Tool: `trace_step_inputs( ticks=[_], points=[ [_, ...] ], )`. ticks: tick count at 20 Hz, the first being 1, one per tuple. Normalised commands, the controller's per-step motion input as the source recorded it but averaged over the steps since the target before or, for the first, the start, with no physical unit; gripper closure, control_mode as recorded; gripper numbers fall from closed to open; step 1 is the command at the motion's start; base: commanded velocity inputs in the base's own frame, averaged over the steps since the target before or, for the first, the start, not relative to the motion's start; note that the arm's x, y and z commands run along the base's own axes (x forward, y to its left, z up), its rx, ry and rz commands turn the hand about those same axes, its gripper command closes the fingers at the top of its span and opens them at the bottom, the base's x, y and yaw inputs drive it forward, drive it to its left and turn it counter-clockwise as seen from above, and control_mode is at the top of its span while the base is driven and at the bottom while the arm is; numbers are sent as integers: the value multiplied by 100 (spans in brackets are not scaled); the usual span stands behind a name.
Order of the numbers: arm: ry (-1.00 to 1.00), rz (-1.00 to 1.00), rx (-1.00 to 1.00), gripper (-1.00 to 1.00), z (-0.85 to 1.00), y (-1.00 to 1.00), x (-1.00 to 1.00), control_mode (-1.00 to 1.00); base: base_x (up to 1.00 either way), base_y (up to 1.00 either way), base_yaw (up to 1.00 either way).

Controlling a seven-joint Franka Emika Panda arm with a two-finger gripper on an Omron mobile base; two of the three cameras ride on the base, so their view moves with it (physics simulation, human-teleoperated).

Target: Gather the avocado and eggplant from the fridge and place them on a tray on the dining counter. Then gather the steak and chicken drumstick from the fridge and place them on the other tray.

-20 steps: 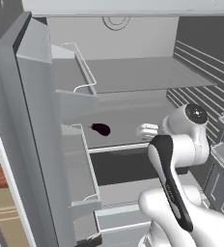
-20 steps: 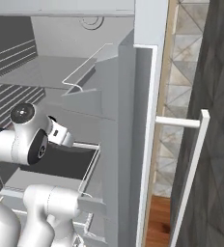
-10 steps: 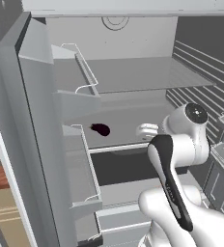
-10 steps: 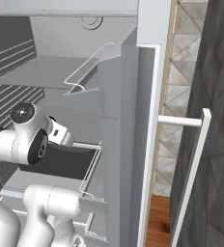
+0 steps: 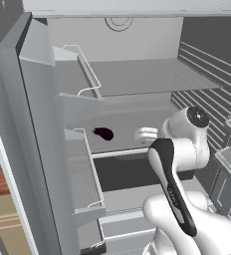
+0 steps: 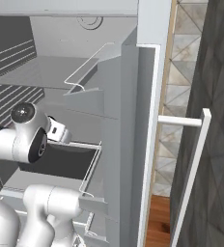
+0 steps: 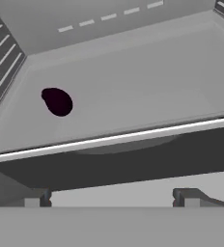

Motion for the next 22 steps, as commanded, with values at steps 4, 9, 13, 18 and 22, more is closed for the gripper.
trace_step_inputs(
  ticks=[4,9,13,18,22],
  points=[
    [-11,17,-6,-100,0,51,49,-100,0,0,0],
    [-6,12,-10,-100,4,25,51,-100,0,0,0],
    [1,11,-12,-100,-2,22,69,-100,0,0,0],
    [6,12,-13,-100,-5,30,59,-100,0,0,0],
    [8,12,-10,-100,-9,21,37,-100,0,0,0]
  ],
)
